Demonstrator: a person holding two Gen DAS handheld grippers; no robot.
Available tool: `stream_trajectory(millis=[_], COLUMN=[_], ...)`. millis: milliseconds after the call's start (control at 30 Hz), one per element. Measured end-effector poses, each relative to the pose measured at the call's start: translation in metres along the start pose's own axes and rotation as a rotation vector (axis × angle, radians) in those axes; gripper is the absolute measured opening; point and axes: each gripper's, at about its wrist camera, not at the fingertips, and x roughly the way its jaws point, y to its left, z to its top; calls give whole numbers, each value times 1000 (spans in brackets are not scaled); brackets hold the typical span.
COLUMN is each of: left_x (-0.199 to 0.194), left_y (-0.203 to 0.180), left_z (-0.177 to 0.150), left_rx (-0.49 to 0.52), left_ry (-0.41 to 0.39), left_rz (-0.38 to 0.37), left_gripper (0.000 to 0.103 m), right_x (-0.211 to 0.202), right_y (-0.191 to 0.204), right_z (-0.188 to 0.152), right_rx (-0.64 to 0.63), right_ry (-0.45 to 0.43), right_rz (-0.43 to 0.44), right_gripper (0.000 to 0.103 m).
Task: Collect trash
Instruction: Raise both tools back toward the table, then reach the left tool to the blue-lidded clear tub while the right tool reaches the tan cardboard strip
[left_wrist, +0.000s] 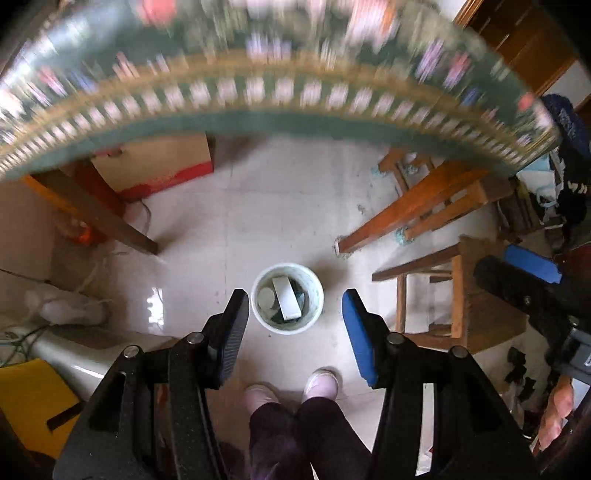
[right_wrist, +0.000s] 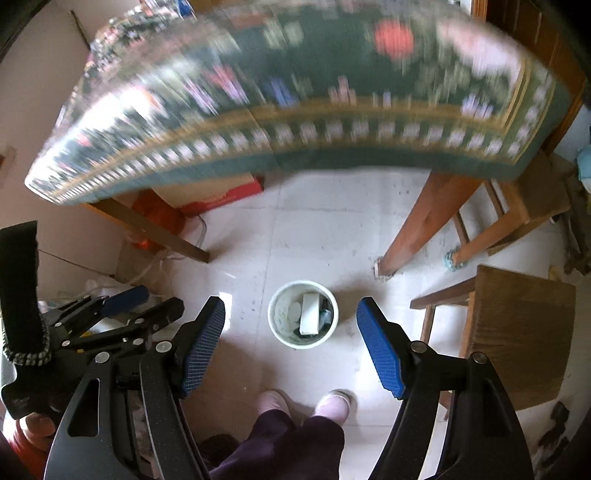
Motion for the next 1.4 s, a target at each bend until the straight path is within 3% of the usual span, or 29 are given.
stream_trajectory(millis=[200, 600, 967, 1033, 1167, 1300, 1400], left_x=[-84, -243, -365, -380, -396, -398, -395], left_y=[-1, 3, 2, 2, -1, -5, -7], left_z=[13, 22, 16, 15, 17, 29, 41], left_rx=[-12, -12, 39, 41, 58, 64, 56], left_ry=[-105, -343, -627, -673, -728, -741, -745], left_rz=[-5, -35, -78, -81, -72, -63, -68], left_gripper=[52, 52, 54, 61, 65, 86, 87], right_x=[-62, -195, -284, -296, -309, -315, -314], right_y=[23, 81, 130, 135, 135, 125, 116], right_z=[12, 32, 26, 24, 27, 37, 50], right_rx=[-10, -40, -93, -103, -100, -67, -53], right_ry=[-80, -323, -529, -568, -622, -659, -665], right_rz=[8, -7, -59, -74, -93, -87, -78], right_gripper=[71, 71, 71, 71, 79, 85, 86])
